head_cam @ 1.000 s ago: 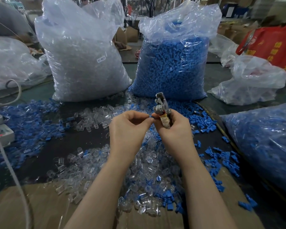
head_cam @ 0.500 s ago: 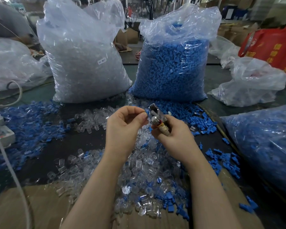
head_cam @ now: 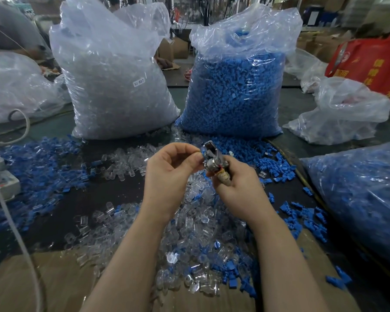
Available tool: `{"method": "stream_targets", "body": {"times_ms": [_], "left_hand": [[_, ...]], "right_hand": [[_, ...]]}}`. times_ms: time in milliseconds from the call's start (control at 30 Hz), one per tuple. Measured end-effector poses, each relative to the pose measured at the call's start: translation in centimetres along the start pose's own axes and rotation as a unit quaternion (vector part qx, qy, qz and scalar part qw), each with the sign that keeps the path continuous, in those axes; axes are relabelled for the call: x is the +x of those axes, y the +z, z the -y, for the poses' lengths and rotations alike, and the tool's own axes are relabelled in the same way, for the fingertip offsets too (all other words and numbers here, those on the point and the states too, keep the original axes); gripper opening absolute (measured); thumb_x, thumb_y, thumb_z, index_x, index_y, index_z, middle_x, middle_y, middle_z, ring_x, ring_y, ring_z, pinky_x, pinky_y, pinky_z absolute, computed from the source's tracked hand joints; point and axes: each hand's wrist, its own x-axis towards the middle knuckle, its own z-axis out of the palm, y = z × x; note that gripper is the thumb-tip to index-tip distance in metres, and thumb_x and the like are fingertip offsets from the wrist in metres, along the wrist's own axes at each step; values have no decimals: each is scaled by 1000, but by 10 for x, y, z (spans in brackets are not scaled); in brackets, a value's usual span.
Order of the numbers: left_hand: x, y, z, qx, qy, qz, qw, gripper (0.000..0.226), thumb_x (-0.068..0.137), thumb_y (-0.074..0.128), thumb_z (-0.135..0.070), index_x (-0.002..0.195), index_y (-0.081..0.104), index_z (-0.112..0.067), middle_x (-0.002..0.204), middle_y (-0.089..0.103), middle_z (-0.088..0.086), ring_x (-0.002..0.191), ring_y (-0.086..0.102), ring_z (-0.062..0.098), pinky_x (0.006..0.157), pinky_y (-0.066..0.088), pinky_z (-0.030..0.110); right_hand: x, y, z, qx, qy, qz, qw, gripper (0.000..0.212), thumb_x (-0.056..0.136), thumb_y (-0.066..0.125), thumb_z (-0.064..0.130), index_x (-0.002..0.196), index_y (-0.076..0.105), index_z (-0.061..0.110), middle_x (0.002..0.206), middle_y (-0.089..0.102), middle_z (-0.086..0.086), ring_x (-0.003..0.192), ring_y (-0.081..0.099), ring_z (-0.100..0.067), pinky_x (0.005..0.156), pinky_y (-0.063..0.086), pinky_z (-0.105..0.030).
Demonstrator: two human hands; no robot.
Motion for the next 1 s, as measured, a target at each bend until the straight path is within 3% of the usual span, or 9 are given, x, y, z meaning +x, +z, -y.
{"method": "stream_targets", "body": {"times_ms": [267,433,567,633,700,833,1000], "left_hand": [[0,1,0,9,0,-6,1000,11,86,67,3,85,69,-8,73,71,-4,70,66,4,66,52,14],[0,-2,-3,6,-18,-6,1000,11,85,69,2,85,69,-9,74,72,-2,71,68,7,67,53,16],[8,-29,-4,117,-34,-65,990,10,81,76,-9,82,73,-18,74,74,-1,69,70,8,67,55,19],[13,-58,0,266,-33,-146,952,7,80,78,-17,82,75,-23,73,73,-5,71,68,10,74,55,27],[14,-87,3,416,-47,-210,883,5,82,76,-23,87,76,-22,84,74,0,79,64,16,80,49,31],[10,-123,14,553,-151,-262,776,13,89,70,-14,100,76,-10,104,70,20,102,60,41,85,49,47],[6,-134,22,553,-221,-291,748,19,90,65,-3,107,73,-3,113,65,27,105,59,46,85,50,52]], "right_hand": [[0,3,1,-14,-16,-10,1000,26,74,47,21,92,63,11,77,68,-6,71,60,-27,65,51,-49],[-1,4,-2,-27,-19,-17,999,11,80,55,13,87,59,20,68,62,3,64,56,-19,59,48,-44],[0,3,-8,-61,-4,-32,998,5,81,56,18,83,53,22,64,58,3,61,52,-19,56,43,-42],[1,0,-13,-80,6,-53,995,3,82,57,22,84,54,22,63,57,4,59,51,-16,52,39,-37],[1,-2,-16,-98,17,-73,992,6,81,56,27,82,52,23,61,55,5,57,50,-15,49,35,-34],[4,-3,-21,-128,53,-99,985,14,85,60,25,77,48,24,63,54,6,58,50,-15,49,31,-31],[6,-6,-27,-209,134,-84,965,19,90,57,31,76,48,22,69,56,1,62,51,-19,49,30,-30]]}}
